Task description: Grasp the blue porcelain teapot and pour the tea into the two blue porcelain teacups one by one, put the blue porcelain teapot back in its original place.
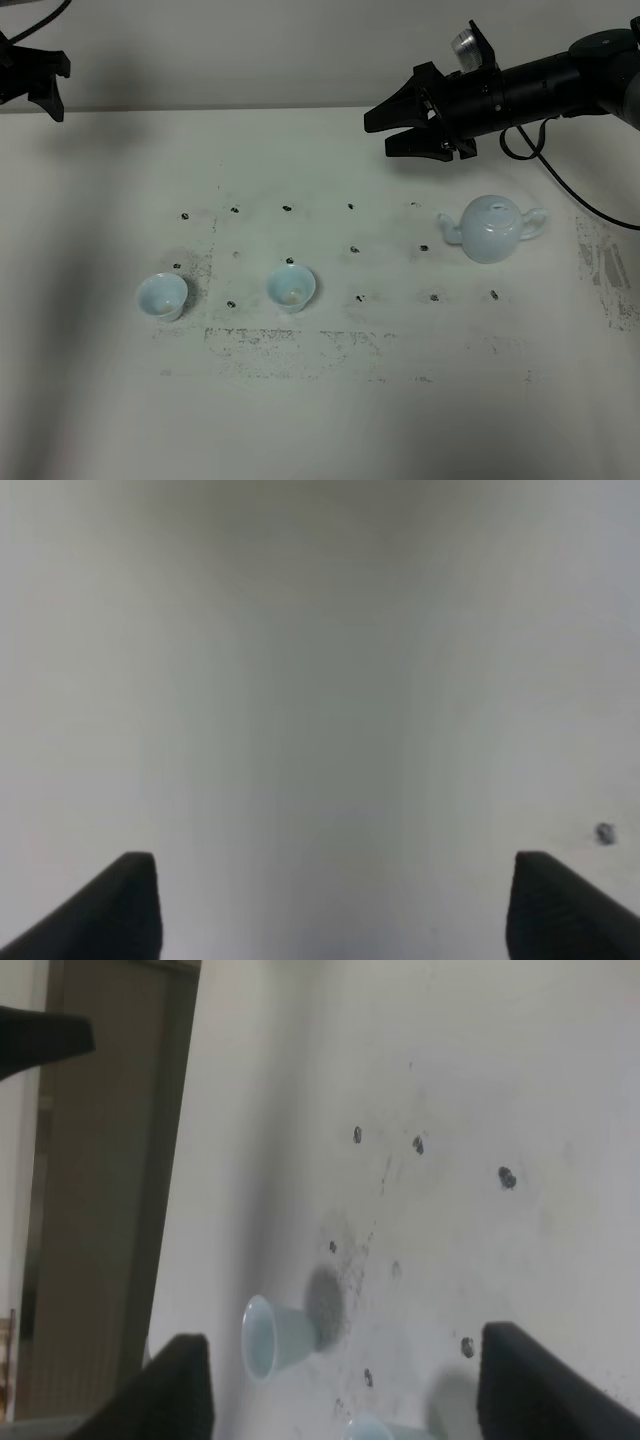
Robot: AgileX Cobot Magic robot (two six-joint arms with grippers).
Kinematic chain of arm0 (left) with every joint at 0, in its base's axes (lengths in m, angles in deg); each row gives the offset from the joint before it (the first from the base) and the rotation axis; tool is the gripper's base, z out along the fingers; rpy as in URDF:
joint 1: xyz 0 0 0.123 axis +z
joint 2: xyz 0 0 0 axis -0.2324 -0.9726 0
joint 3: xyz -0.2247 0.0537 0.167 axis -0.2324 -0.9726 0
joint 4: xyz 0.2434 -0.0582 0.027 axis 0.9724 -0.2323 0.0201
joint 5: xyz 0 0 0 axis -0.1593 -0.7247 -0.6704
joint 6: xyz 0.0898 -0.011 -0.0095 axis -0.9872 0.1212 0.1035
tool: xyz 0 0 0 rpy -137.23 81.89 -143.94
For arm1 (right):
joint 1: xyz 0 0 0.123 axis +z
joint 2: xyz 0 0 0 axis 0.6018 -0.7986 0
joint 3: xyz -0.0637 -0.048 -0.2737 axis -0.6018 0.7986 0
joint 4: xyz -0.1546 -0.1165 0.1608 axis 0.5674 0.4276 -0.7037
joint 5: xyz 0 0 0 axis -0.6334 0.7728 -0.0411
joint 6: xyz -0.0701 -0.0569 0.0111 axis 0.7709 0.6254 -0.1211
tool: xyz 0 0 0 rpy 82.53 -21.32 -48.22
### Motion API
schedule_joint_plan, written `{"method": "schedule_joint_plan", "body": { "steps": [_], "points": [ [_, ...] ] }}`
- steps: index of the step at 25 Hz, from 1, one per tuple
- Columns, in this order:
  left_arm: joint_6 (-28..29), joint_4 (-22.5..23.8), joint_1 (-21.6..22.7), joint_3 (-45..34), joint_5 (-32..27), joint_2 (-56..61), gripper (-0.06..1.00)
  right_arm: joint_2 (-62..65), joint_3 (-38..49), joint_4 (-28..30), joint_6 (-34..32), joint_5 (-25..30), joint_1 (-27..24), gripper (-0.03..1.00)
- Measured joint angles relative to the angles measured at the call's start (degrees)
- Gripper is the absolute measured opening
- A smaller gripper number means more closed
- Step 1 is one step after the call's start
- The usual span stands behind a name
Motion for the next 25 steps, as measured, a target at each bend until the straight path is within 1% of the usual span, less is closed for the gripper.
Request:
{"method": "schedule_joint_plan", "body": {
  "steps": [4, 6, 9, 15, 19, 25],
  "points": [
    [-0.1, 0.0, 0.1, -2.3, -0.1, 4.2, 0.67, 0.0, 0.0, 0.0, 0.0, 0.0, 0.0, 0.54],
    [-0.1, -0.1, 0.1, -5.3, -0.1, 6.9, 0.67, 0.0, 0.0, 0.0, 0.0, 0.0, 0.0, 0.54],
    [-0.2, 0.0, 0.1, -12.9, 0.0, 12.2, 0.67, 0.0, 0.0, 0.0, 0.0, 0.0, 0.0, 0.54],
    [-2.3, 0.1, 0.1, -35.2, -0.1, 29.5, 0.67, 0.0, 0.0, 0.0, 0.0, 0.0, 0.0, 0.54],
    [-2.5, 0.1, 0.1, -49.7, -0.1, 41.5, 0.67, 0.0, 0.0, 0.0, 0.0, 0.0, 0.0, 0.54],
    [-2.5, -0.2, 0.1, -69.3, -0.1, 60.9, 0.67, 0.0, 0.0, 0.0, 0.0, 0.0, 0.0, 0.54]
  ]
}}
